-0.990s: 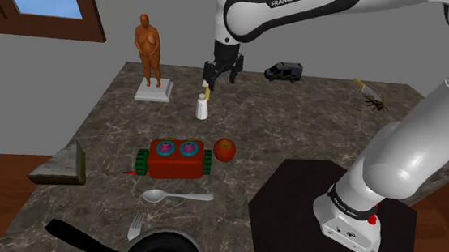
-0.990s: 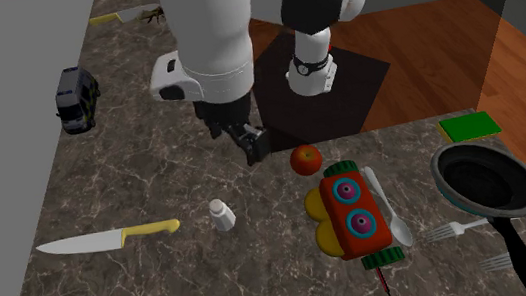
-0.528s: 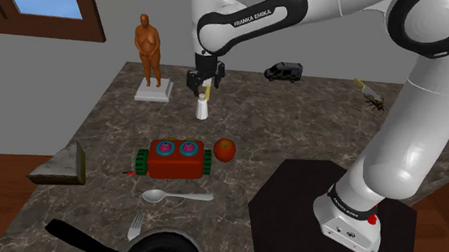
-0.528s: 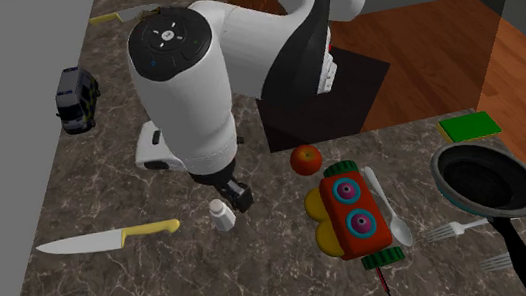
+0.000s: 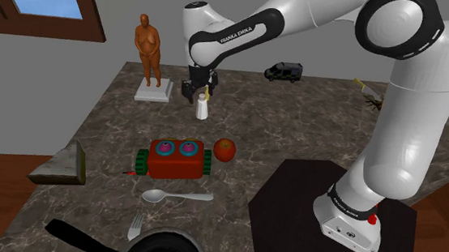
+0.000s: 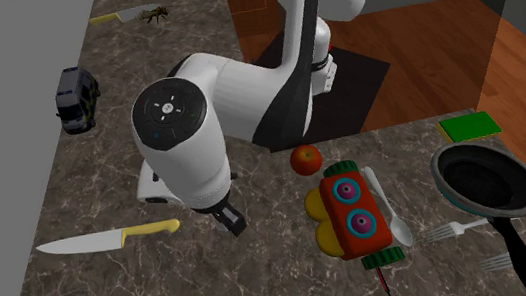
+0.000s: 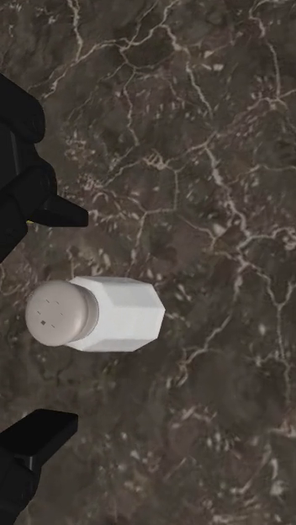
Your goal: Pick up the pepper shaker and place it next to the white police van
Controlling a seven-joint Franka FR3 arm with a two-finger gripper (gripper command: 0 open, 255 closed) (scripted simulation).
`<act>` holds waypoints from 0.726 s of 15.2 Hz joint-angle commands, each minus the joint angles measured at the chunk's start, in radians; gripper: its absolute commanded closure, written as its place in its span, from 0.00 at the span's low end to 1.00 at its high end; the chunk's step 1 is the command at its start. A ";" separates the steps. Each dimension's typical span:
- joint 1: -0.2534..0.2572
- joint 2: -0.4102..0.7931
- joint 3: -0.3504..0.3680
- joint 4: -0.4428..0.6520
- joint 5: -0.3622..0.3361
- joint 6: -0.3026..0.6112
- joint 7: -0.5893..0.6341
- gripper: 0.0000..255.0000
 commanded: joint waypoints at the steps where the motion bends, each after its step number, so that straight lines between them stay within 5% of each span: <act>1: -0.001 0.009 -0.002 -0.014 -0.004 0.024 0.003 0.00; 9: -0.001 0.012 -0.002 -0.017 -0.005 0.030 0.003 0.00; 10: -0.001 0.012 -0.002 -0.017 -0.005 0.030 0.003 1.00; 11: -0.001 0.012 -0.002 -0.017 -0.005 0.030 0.003 1.00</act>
